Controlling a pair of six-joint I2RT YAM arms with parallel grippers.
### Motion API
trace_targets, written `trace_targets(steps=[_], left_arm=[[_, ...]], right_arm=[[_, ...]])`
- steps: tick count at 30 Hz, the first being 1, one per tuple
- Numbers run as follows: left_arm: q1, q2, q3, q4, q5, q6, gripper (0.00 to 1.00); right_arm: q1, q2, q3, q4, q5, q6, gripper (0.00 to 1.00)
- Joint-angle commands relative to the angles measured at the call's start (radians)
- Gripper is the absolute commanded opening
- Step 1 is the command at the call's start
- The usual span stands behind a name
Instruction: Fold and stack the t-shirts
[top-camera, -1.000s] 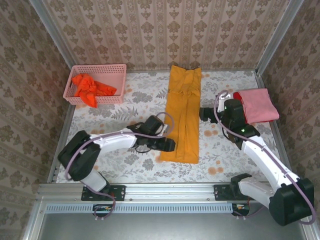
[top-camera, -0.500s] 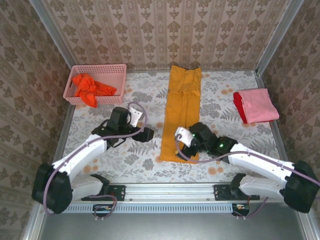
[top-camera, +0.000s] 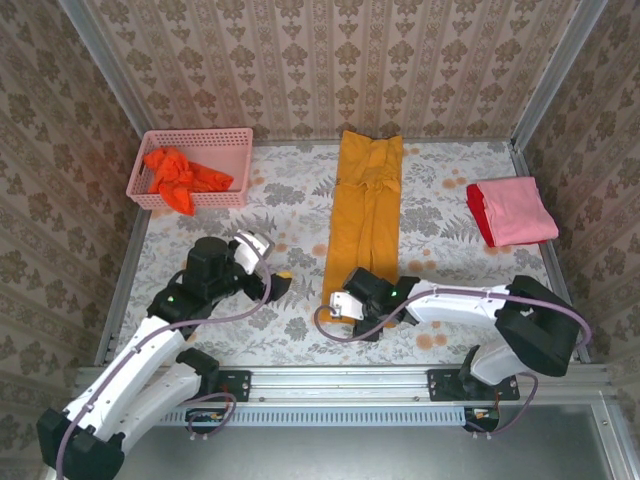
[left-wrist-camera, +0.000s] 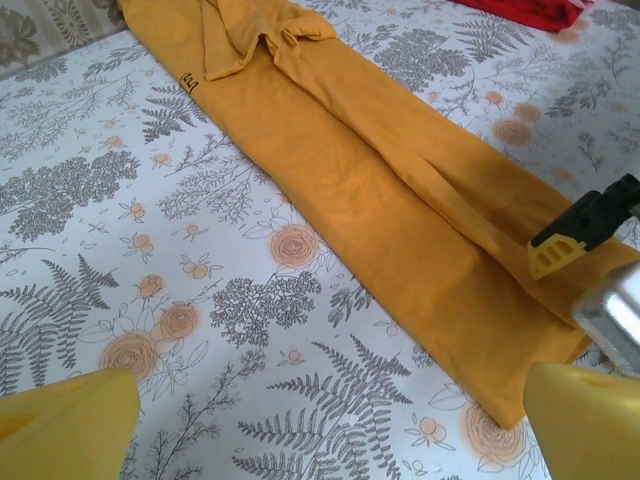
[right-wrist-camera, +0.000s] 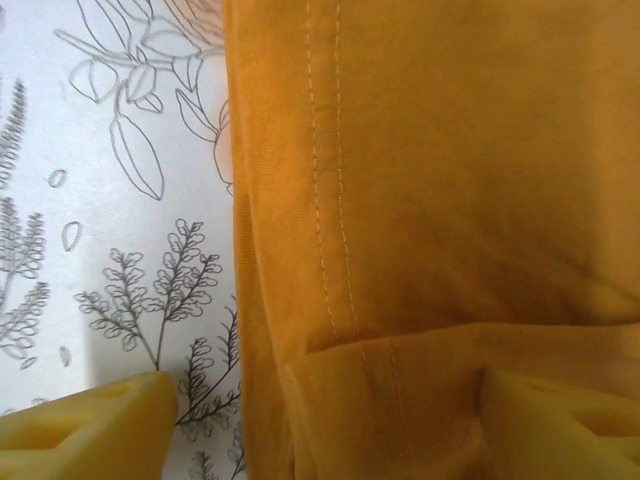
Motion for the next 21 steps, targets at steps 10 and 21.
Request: trace_targets(steps=[10,21], left_arm=[[-0.003,0.018,0.038,-0.045,0.071,0.027,1.00],[-0.003,-0.080,0.020,-0.104,0.135,0.066,1.00]], right_arm=[[-0.089,0.085,0.086,-0.101,-0.083,-0.049,0.50],[-0.096,0.098,0.109,-0.161,-0.087,-0.058,0.00]])
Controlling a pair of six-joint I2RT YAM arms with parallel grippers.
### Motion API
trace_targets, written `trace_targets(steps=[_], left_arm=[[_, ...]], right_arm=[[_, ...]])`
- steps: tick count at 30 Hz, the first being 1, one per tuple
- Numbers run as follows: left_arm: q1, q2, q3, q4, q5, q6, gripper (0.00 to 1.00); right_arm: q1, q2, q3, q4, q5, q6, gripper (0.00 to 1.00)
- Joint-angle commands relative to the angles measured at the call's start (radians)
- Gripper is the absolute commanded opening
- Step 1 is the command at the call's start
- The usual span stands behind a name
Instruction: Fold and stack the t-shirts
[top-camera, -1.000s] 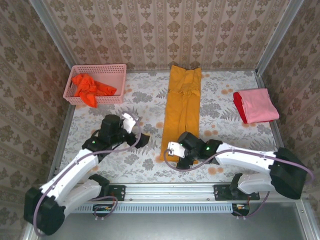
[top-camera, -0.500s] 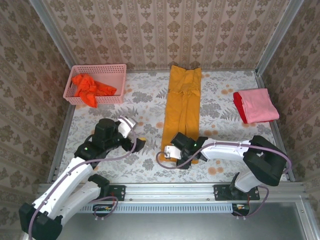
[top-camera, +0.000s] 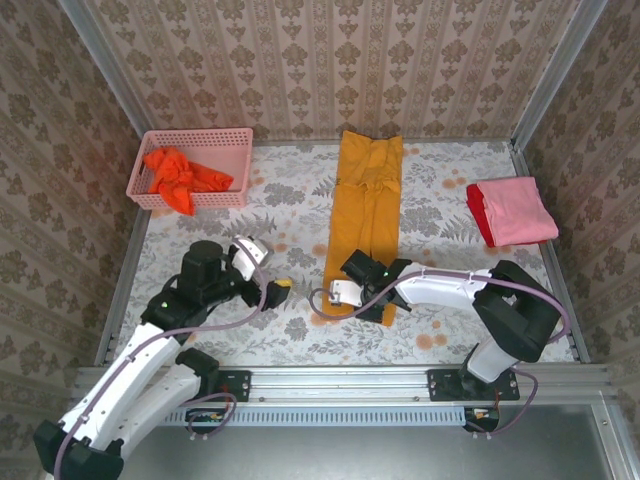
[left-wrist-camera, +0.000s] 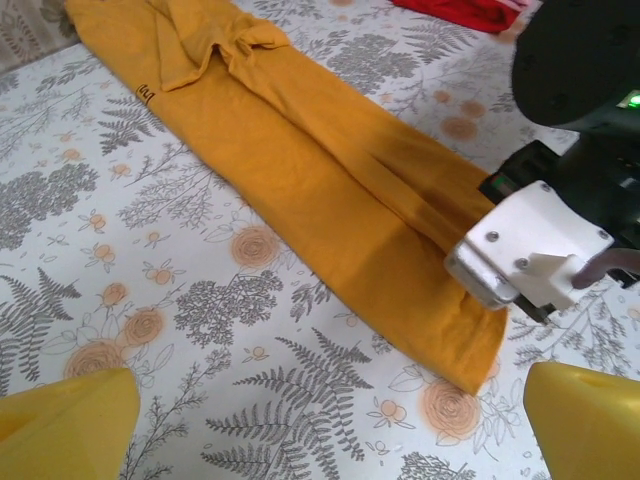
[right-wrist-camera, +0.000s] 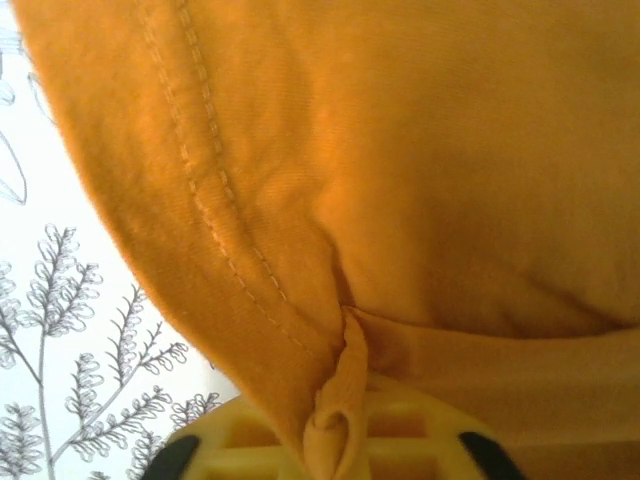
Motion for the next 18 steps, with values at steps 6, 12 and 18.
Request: trace_targets(steps=[6,12,18], left_arm=[[-0.008,-0.017,0.007,-0.068,0.066,0.120,1.00],[-0.012,-0.010,-0.011,-0.043,0.099,0.157,1.00],[-0.012,0.010,-0.023,0.029,0.138,0.192,1.00]], right_arm=[[0.020,-0.145,-0.013,-0.194,-0.109,0.050,0.00],[0.036,-0.261,0.046,-0.364,-0.176,0.097,0.00],[-0.060,-0.228,0.231,-0.497,-0.183,0.020,0.00]])
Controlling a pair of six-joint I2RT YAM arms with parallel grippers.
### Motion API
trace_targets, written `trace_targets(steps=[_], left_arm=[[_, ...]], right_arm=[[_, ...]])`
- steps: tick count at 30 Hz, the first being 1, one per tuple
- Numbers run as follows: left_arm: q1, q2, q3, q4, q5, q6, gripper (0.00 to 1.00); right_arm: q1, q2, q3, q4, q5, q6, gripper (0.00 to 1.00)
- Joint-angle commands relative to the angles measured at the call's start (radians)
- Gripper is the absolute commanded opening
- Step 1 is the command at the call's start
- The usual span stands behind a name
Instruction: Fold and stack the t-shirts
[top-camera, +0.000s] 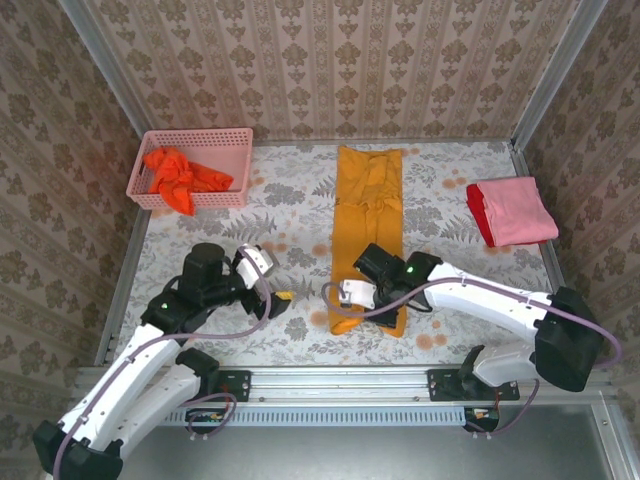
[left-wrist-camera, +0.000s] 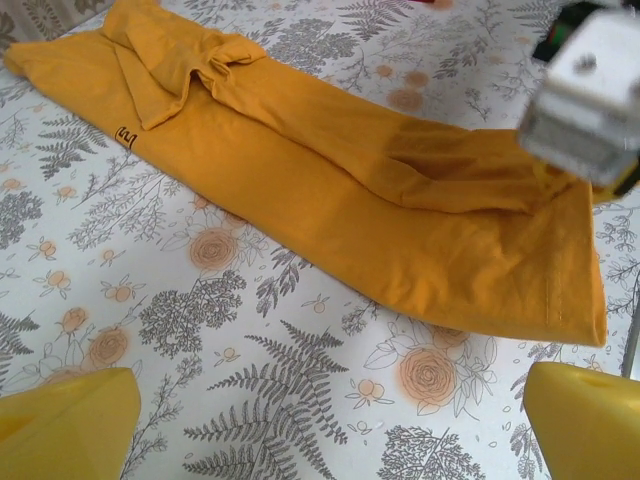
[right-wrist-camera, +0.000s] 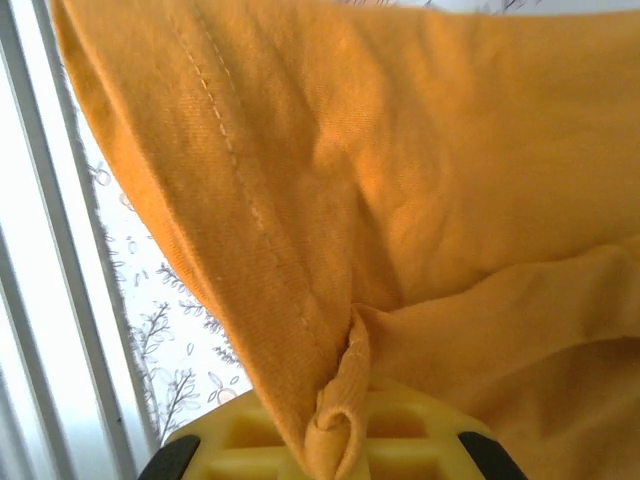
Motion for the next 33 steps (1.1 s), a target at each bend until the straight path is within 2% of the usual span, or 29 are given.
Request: trace_targets(steps=[1,13,22,33], left_arm=[[-0.004,0.009,-0.014,0.060,0.057,0.069,1.00],[0.004,0.044,-0.051,0.087,0.064,0.118,1.00],[0.010,0.082,-0.057,0.079,0.090,0.126,1.00],[0.016,0.114,-0.047,0.088,0.118,0.114,1.00]], right_arm=[[-0.082,0.035,0.129,-0.126,-0.043,-0.068,0.00],[-0.326,0.369,0.465,-0.158,0.004,-0.330,0.00],[-0.401,0.554,0.653,-0.158,0.014,-0.405,0.00],[-0.467,0.708,0.812,-0.171,0.022,-0.439,0.00]])
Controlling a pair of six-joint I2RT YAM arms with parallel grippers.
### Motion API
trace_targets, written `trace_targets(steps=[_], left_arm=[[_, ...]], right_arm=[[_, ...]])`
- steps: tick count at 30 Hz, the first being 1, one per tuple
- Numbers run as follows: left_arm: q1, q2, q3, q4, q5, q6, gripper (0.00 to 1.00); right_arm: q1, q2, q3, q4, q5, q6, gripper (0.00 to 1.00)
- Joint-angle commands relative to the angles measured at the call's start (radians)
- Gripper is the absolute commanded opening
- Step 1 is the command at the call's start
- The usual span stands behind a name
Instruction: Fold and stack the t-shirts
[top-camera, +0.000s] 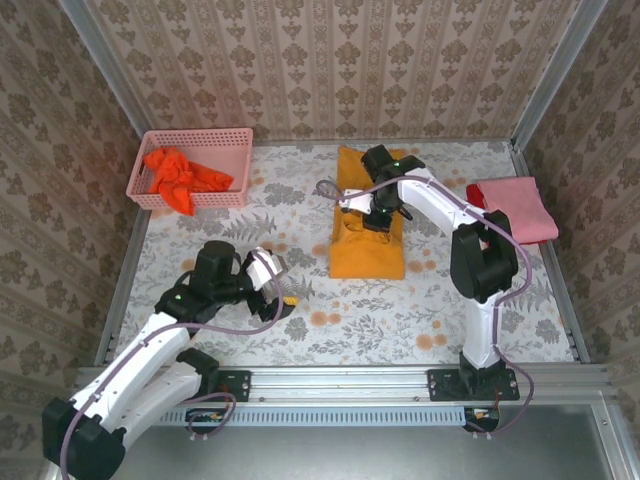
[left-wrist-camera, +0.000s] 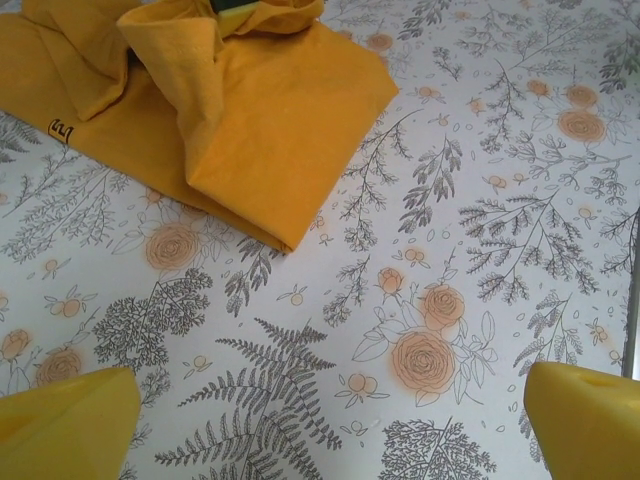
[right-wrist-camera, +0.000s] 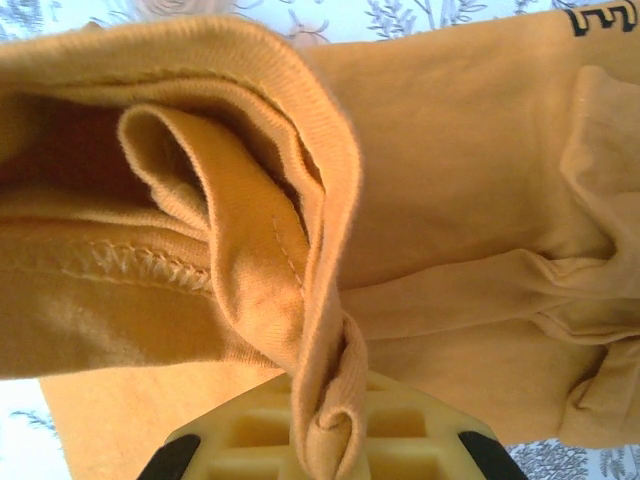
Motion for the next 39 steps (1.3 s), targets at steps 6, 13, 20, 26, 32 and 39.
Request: trace_targets(steps=[6,13,20,26,32,39], left_arm=[[0.009,0.010,0.001,0.014,0.045,0.015,1.00],[0.013,0.019,0.003,0.023,0.054,0.008,1.00],[0.015,0.023,0.002,0.028,0.056,0.007,1.00],[0.018,0.029,0.001,0.029,0.059,0.008,1.00],[0.022,0.036,0.003,0.029,0.067,0.008,1.00],[0.024,0.050,0.016,0.038,0.067,-0.025,1.00]], right_arm=[[-0.034,0.057,0.045,-0.024,0.016,-0.034,0.00],[-0.035,0.091,0.062,-0.017,0.013,-0.045,0.00],[-0.035,0.131,0.103,-0.023,-0.001,-0.045,0.00],[-0.034,0.158,0.131,-0.021,-0.010,-0.043,0.00],[-0.034,0.179,0.144,-0.019,0.009,-0.034,0.11],[-0.035,0.072,0.102,0.113,0.103,0.053,0.84]])
